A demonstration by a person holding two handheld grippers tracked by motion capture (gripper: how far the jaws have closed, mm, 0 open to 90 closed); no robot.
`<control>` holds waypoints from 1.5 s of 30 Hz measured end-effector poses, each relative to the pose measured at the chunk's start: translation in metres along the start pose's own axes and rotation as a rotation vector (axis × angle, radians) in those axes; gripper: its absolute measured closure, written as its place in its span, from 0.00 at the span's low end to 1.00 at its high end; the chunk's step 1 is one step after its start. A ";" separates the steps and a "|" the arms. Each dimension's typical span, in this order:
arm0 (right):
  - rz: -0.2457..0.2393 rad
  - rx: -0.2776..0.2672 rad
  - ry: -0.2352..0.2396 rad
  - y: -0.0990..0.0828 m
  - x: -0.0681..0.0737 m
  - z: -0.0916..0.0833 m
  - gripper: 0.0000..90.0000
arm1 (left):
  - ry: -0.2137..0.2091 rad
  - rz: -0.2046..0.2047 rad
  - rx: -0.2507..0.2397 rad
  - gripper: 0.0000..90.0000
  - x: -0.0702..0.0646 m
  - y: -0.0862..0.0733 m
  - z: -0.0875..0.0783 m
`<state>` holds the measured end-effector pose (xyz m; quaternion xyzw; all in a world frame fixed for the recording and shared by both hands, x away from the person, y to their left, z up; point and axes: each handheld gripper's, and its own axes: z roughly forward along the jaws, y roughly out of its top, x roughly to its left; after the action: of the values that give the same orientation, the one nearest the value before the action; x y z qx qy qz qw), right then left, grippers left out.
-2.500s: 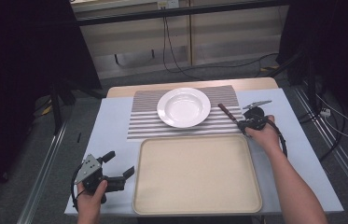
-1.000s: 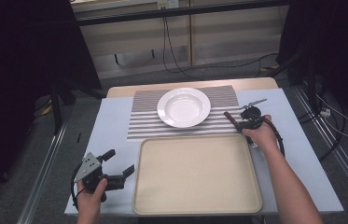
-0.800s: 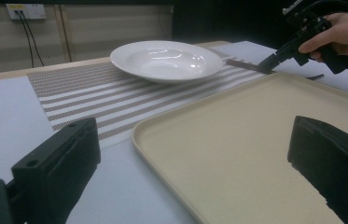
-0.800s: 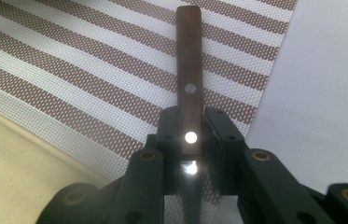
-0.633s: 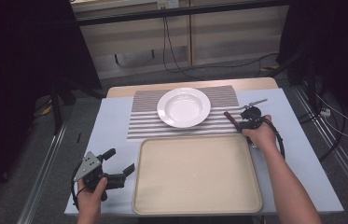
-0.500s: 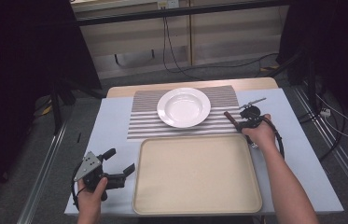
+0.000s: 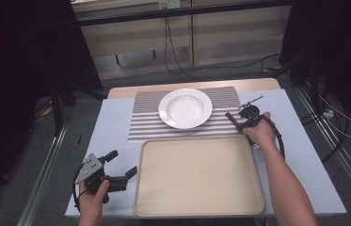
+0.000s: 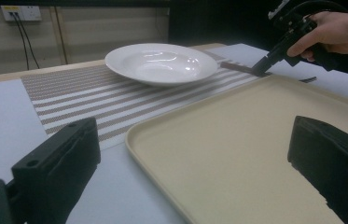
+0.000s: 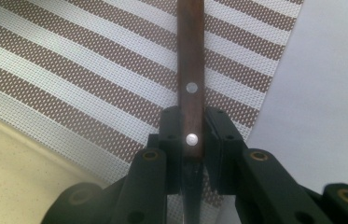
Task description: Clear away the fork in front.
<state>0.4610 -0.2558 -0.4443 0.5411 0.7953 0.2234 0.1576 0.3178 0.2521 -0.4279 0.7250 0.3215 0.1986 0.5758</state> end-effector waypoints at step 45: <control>0.082 -0.633 0.340 -0.062 0.039 -0.093 0.87 | 0.014 -0.029 0.006 0.03 0.004 0.000 -0.003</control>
<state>0.3520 -0.2556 -0.3984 0.4518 0.6792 0.5517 0.1736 0.3186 0.2571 -0.4273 0.7204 0.3367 0.1943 0.5744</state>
